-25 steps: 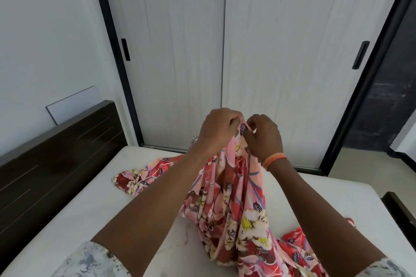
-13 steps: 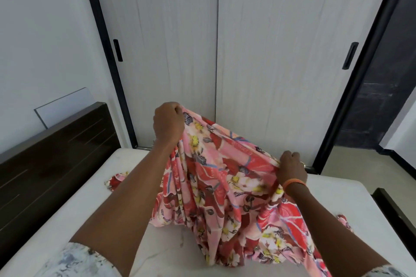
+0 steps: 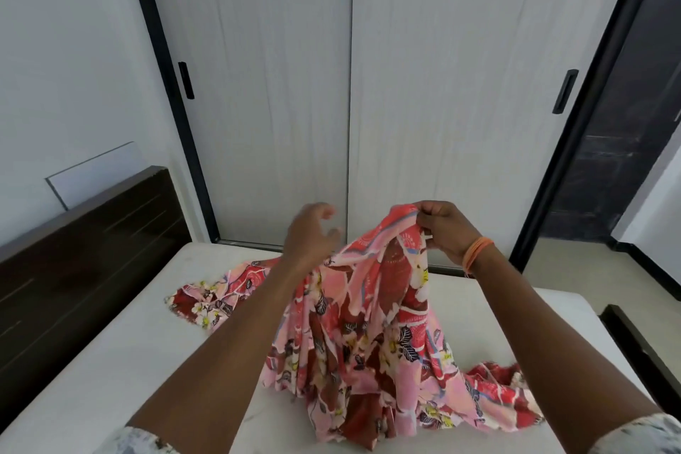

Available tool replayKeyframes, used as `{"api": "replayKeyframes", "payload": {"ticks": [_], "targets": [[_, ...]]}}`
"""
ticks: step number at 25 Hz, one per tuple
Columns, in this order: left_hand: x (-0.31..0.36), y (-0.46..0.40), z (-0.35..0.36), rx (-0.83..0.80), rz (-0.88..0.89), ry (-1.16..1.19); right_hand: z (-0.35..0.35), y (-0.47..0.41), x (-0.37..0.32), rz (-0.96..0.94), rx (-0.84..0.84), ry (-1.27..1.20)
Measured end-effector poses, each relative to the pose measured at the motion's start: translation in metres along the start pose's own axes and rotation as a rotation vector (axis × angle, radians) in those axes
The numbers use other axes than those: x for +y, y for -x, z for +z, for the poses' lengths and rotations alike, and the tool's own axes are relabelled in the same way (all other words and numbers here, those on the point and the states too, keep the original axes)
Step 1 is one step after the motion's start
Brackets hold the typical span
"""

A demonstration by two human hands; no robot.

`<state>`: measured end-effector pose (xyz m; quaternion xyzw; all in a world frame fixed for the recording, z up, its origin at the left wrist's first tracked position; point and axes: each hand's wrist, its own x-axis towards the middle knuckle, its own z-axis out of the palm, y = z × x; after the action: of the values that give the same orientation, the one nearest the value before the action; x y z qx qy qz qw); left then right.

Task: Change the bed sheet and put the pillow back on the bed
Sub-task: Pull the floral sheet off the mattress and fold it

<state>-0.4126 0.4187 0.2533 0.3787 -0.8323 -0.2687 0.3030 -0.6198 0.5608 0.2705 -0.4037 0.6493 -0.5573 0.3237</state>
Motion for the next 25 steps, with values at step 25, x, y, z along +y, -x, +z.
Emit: {"api": "replayKeyframes", "payload": {"ticks": [25], "targets": [[0.05, -0.019, -0.013, -0.025, 0.014, 0.324, -0.008, 0.003, 0.026, -0.488, 0.288, 0.581]]}}
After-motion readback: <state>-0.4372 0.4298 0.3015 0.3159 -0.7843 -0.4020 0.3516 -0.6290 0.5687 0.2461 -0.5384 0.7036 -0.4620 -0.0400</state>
